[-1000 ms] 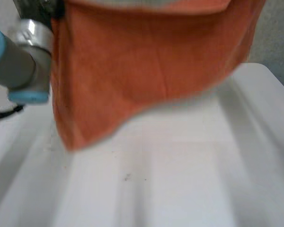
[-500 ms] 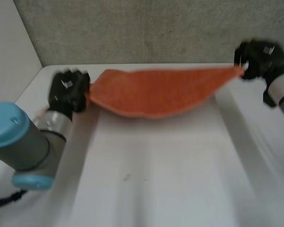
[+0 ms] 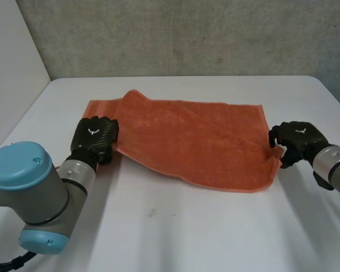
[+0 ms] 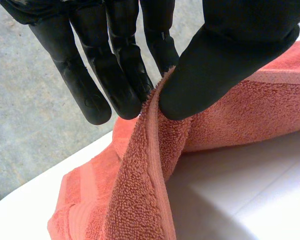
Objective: Fold the laundry
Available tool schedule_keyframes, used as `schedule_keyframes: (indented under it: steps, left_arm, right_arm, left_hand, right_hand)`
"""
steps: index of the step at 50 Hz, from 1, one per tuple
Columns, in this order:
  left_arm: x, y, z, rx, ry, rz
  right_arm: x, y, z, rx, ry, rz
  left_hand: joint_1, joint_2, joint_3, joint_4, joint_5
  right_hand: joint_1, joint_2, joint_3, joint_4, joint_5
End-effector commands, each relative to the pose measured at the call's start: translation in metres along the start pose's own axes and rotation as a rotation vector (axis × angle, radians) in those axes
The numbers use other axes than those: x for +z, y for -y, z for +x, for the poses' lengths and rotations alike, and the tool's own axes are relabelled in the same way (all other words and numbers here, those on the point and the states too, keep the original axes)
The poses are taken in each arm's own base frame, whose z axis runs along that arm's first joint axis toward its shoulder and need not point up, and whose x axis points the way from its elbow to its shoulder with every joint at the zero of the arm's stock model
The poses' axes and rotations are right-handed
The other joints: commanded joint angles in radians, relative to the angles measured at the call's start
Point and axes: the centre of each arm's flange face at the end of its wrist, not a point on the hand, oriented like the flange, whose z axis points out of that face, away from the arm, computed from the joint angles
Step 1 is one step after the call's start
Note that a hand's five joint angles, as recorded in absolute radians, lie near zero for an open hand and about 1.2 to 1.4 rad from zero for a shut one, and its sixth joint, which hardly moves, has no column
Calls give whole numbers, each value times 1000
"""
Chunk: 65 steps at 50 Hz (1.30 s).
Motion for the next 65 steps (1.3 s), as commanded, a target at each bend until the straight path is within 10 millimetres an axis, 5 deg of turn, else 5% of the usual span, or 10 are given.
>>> schedule_keyframes:
  steps: [1,18,31,34,36,39,42,49,53,65]
  left_arm:
    - [1,0,-2,-1,8,2]
    - [5,-1,-8,-2,25,-1]
    - [7,-3,-10,-2,31,-3]
    - [7,-3,-10,-2,31,-1]
    - [7,-3,-11,-2,31,0]
    - [7,-4,-10,-2,32,-6]
    - [8,-9,-10,-3,29,-18]
    - [11,-24,-11,-1,29,-62]
    - [15,-30,-18,10,49,-75]
    - [17,-38,-34,49,85,-107]
  right_arm:
    - [-14,-12,-17,-63,100,58]
    - [-28,-40,-32,-375,148,92]
    - [-36,-41,-42,-480,225,146]
    - [-34,-40,-40,-497,217,154]
    - [-30,-39,-37,-517,203,168]
    - [-28,-36,-34,-516,189,176]
    - [-25,-33,-30,-494,165,176]
    - [-14,-9,16,-86,-65,149]
    - [-12,-1,34,77,-158,161]
    - [-15,-2,57,127,-261,154]
  left_hand:
    - [225,178,180,179,198]
    - [225,178,180,179,198]
    - [225,178,180,179,198]
    - [225,178,180,179,198]
    - [225,178,180,179,198]
    - [225,178,180,179,198]
    - [225,178,180,179,198]
    - [-475,-523,-521,-522,-503]
    - [-511,-558,-557,-558,-539]
    - [-514,-561,-560,-561,-542]
  right_hand:
    - [158,56,67,71,58]
    - [126,24,35,39,26]
    - [50,-52,-42,-37,-51]
    - [193,92,102,107,93]
    - [640,538,548,553,539]
    - [744,643,653,657,644]
    - [744,643,653,657,644]
    - [744,643,653,657,644]
    - [744,643,653,657,644]
    - [744,643,653,657,644]
